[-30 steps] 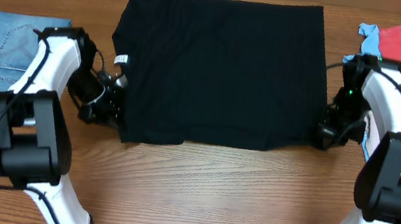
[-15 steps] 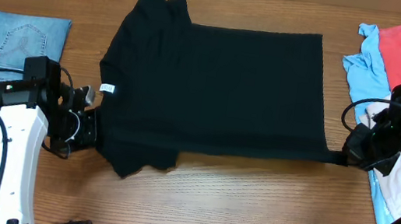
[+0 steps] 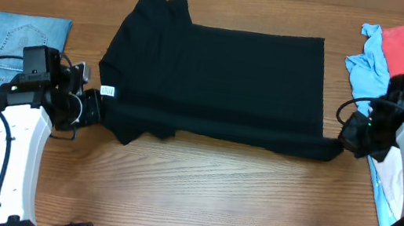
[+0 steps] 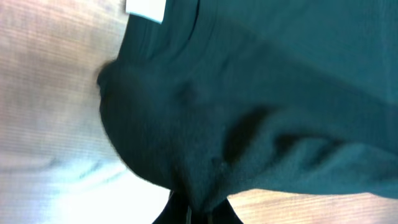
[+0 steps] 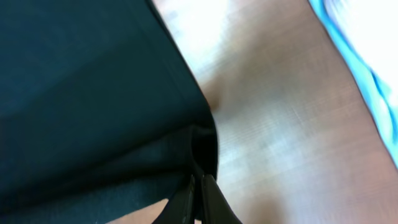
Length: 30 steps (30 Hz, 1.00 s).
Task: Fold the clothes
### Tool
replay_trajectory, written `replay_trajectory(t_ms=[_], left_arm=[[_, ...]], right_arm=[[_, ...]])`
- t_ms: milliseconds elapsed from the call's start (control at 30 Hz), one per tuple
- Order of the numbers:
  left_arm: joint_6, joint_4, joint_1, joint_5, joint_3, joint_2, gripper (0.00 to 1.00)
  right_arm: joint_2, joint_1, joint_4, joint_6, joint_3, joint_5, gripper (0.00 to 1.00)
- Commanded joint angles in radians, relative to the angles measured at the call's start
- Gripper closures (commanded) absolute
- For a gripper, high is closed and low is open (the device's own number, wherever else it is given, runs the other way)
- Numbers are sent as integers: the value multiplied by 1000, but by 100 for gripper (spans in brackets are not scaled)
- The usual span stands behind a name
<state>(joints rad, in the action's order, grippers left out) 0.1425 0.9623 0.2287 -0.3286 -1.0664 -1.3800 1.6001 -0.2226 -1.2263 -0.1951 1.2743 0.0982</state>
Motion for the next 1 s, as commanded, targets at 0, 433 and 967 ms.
replay_trajectory(t_ms=[0,433,967], left_arm=[[83,-77,-12,16,-1,-40,96],[110,-313,-66,-5,-1,-288,96],[172,-541,-67,-4,-1,-335,94]], right_arm=[[29,29,61,20,0,-10,96],[181,34,308,20,0,-6,96],[248,39,417,47,0,32,96]])
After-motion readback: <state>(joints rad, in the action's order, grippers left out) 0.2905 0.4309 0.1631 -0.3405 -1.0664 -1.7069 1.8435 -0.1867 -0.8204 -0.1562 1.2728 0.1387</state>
